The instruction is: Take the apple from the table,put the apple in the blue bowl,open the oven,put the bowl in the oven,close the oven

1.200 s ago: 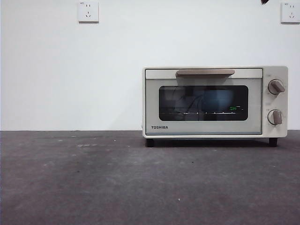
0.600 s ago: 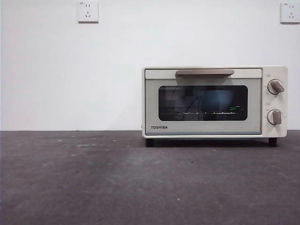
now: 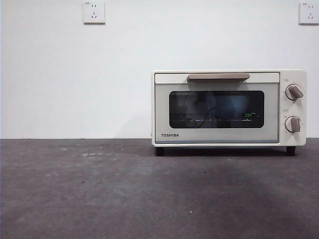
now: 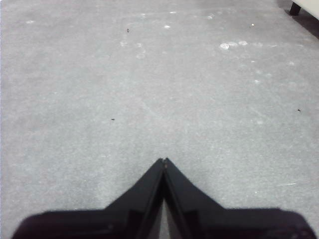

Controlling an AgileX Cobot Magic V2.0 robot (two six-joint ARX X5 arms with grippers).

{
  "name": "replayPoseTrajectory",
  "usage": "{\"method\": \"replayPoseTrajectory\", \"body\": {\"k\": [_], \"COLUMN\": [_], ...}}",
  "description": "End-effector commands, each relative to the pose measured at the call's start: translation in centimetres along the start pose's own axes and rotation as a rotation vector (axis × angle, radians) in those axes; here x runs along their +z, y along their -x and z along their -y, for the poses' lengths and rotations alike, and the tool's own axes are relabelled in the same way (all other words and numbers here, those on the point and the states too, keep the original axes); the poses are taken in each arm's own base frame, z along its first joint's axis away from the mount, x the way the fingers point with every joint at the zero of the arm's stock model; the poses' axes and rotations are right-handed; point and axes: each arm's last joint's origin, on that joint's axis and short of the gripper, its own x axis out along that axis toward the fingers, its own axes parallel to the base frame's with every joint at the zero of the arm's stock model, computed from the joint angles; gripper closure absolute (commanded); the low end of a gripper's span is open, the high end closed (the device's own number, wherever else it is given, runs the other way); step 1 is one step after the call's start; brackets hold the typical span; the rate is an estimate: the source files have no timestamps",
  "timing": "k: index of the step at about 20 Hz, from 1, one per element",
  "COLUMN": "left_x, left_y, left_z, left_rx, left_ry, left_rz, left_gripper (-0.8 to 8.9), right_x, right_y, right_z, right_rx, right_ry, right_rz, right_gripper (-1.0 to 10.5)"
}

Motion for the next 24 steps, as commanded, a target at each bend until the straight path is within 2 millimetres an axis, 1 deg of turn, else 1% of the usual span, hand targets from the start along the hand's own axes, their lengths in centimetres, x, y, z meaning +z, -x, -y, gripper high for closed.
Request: {"method": "replayPoseTrajectory", "body": {"k": [1,5,9,11,15,17,24], "left_x": [-0.2,-0.2,-0.2,-0.2,-0.2,-0.2,-0.2], "left_y": [-0.1,-0.1,-0.1,-0.1,-0.1,-0.1,-0.1], "left_z": [0.0,0.0,0.0,0.0,0.0,0.0,0.0], "left_rx": [0.004,0.004,0.004,0.004,0.004,0.004,0.004], "left_ry": [0.008,0.008,0.008,0.008,0.008,0.008,0.008], "left_rz": [0.000,0.000,0.000,0.000,0.000,0.000,0.000], "left_gripper": [8.17,8.17,8.17,8.17,8.17,8.17,8.17], "right_x": [-3.0,-7.2,-9.9,-11.1,-12.0,-12.1,-12.0], "right_y": [0.7,1.7,2.1,2.1,2.6,2.6,2.6], "right_z": [-0.2,-0.5,-0.6,-0.5,-0.4,-0.3,-0.2], "right_rx": [-0.010,-0.014,-0.034,-0.051,-0.065,-0.078,-0.075], "right_ry": [0.002,0.000,-0.090,-0.133,-0.085,-0.053,-0.062], "right_rz": [0.015,0.016,0.039,0.008,-0.071,-0.075,-0.072], "right_gripper": [9.5,9.5,9.5,9.5,9.5,9.5,9.5]}}
